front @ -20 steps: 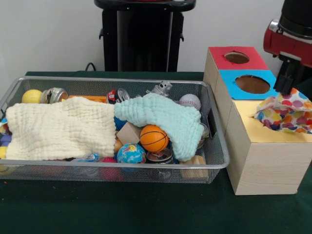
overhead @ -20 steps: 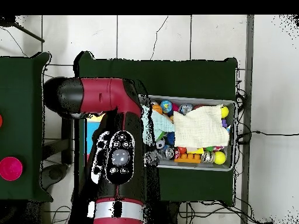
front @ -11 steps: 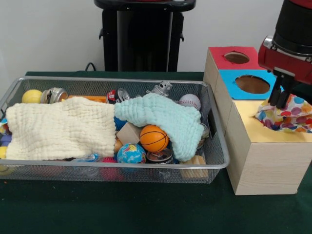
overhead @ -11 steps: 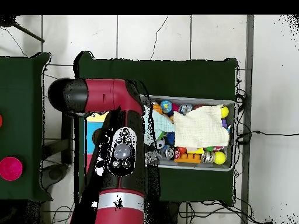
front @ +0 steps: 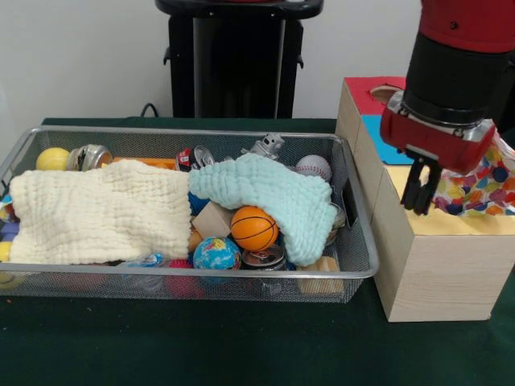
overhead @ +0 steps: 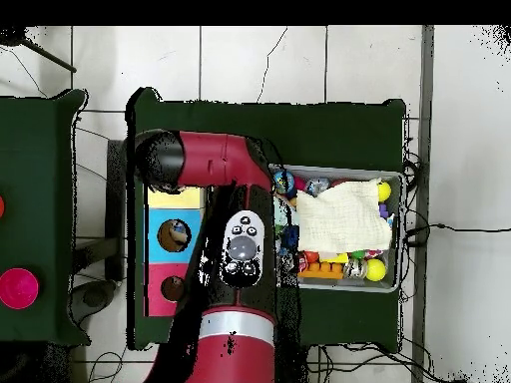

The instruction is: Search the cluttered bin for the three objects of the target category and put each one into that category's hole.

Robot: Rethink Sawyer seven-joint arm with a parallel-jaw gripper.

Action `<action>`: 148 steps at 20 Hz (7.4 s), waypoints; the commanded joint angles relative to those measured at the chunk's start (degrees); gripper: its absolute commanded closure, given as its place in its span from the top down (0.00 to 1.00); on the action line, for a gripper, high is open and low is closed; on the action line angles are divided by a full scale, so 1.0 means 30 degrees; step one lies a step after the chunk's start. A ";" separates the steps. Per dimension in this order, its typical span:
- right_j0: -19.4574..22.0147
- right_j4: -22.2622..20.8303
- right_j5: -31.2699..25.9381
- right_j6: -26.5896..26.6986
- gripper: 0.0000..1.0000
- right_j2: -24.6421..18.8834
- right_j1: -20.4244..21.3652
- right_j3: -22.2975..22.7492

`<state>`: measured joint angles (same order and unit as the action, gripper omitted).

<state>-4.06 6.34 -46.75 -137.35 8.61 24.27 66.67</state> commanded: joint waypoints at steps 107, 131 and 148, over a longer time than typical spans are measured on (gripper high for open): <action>-0.4714 0.3941 0.0705 -0.5446 0.00 0.3586 -0.0049 0.2064; -0.4033 0.3776 0.4799 -0.3478 0.00 0.2784 -0.0746 0.3875; -0.3572 0.3306 0.8675 -0.2602 0.00 0.2246 -0.2158 0.4268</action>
<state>-17.61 16.89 -26.19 -137.56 20.65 21.37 73.34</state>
